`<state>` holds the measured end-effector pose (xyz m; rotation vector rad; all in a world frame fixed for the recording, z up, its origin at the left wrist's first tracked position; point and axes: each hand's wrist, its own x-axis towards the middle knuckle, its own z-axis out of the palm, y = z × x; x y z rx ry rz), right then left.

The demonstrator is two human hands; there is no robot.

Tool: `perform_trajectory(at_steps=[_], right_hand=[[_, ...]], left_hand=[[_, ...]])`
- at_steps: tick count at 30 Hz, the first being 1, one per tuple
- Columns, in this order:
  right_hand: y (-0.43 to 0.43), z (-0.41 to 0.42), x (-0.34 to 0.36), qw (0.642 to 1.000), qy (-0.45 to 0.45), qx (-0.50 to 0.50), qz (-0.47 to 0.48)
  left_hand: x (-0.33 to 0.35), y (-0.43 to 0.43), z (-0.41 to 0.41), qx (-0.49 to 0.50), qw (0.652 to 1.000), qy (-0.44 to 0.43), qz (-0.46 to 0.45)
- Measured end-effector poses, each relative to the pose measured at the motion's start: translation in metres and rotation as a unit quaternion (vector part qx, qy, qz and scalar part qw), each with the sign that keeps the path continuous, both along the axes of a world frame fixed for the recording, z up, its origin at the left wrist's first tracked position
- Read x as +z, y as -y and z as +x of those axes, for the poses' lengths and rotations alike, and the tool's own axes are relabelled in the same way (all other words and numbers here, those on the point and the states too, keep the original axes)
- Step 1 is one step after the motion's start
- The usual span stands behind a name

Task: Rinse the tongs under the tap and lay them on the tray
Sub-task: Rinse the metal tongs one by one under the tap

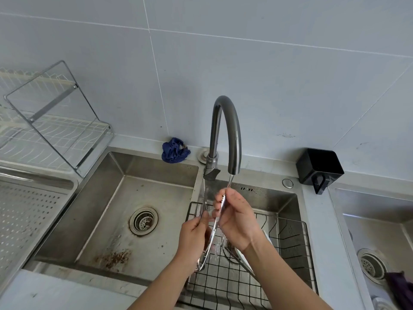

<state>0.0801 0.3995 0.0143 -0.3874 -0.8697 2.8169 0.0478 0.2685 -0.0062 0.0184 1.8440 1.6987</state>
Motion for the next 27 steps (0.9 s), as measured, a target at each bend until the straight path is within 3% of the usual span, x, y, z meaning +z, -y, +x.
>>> perform_trajectory(at_steps=[4, 9, 12, 16, 18, 21, 27], right_hand=[[-0.002, 0.004, 0.003, 1.000, 0.019, -0.018, -0.003], [0.005, 0.001, 0.002, 0.987, 0.091, -0.043, 0.124], [0.010, 0.010, -0.001, 0.992, 0.049, 0.012, 0.116], [0.008, 0.020, -0.007, 0.990, 0.047, 0.001, 0.131], [0.006, 0.021, -0.006, 0.965, 0.087, -0.026, 0.246], [0.004, 0.023, -0.003, 0.883, 0.138, -0.043, 0.446], [-0.010, 0.048, -0.004, 0.788, 0.103, 0.023, 0.607]], left_hand=[[0.002, -0.003, 0.002, 0.011, 0.998, 0.058, 0.026], [0.004, -0.017, 0.000, 0.026, 0.993, 0.109, 0.044], [0.005, -0.020, -0.004, 0.026, 0.991, 0.120, 0.046], [0.008, -0.025, -0.007, 0.000, 0.992, 0.112, 0.055], [0.008, -0.030, -0.008, 0.003, 0.991, 0.119, 0.065], [0.011, -0.036, -0.011, 0.011, 0.986, 0.131, 0.106], [0.011, -0.040, -0.014, -0.024, 0.986, 0.119, 0.114]])
